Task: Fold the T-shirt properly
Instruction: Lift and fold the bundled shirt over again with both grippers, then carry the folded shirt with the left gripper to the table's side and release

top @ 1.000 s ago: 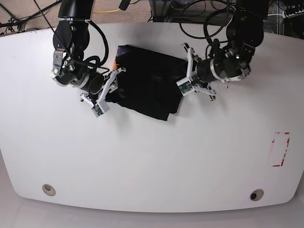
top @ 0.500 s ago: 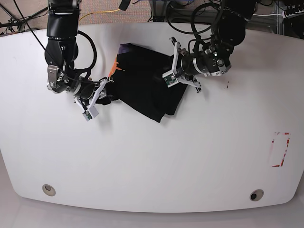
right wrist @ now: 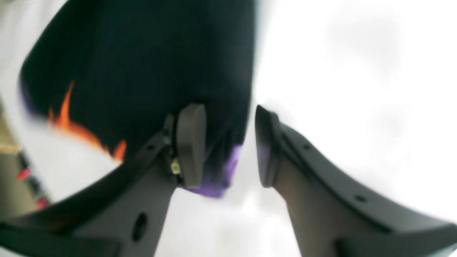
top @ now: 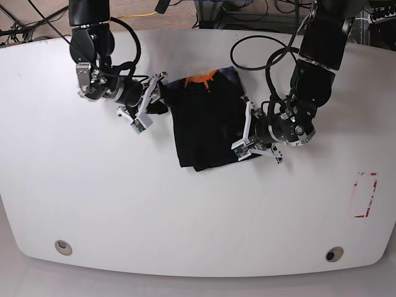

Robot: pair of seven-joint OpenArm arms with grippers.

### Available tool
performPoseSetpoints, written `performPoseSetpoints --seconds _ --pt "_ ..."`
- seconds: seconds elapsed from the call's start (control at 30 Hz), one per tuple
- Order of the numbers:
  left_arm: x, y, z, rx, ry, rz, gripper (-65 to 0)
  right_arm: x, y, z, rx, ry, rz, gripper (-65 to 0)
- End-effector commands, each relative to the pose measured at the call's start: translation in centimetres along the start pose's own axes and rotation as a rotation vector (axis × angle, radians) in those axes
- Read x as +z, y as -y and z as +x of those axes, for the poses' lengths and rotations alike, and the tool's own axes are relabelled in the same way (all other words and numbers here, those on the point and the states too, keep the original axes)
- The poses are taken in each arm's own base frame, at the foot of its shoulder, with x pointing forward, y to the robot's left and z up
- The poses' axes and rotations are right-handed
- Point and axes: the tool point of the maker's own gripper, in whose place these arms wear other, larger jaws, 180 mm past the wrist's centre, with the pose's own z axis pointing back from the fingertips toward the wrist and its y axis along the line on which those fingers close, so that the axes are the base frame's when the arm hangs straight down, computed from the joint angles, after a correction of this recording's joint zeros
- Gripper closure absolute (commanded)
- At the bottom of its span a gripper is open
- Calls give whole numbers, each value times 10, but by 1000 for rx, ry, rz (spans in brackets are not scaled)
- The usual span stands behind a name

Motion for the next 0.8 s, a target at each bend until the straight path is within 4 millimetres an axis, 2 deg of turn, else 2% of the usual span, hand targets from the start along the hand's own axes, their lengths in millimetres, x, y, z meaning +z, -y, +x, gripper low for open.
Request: performPoseSetpoints --seconds 0.0,0.07,0.23,0.33,0.43,0.5,0.57,0.67,0.77 --pt "12 -25 15 13 50 52 -110 -10 -13 17 5 48 32 -222" --pt "26 -43 19 39 82 107 -110 -23 -31 19 -15 45 63 -222" --pt "63 -72 37 54 170 226 -113 -36 -46 40 -25 84 87 -222" --pt "74 -62 30 57 159 252 -114 -32 -51 49 4 103 90 -222" --pt "73 -37 36 56 189 231 -125 -22 -47 61 27 137 72 -222" --pt "71 -24 38 96 209 224 -174 -13 -39 65 43 149 45 -222" --pt "70 -8 36 182 227 234 -271 -7 -35 65 60 141 31 -222" --pt "65 -2 36 323 267 266 -375 -1 -28 62 79 120 12 -222" --pt "53 7 37 419 315 273 -411 2 -27 63 91 118 7 -222"
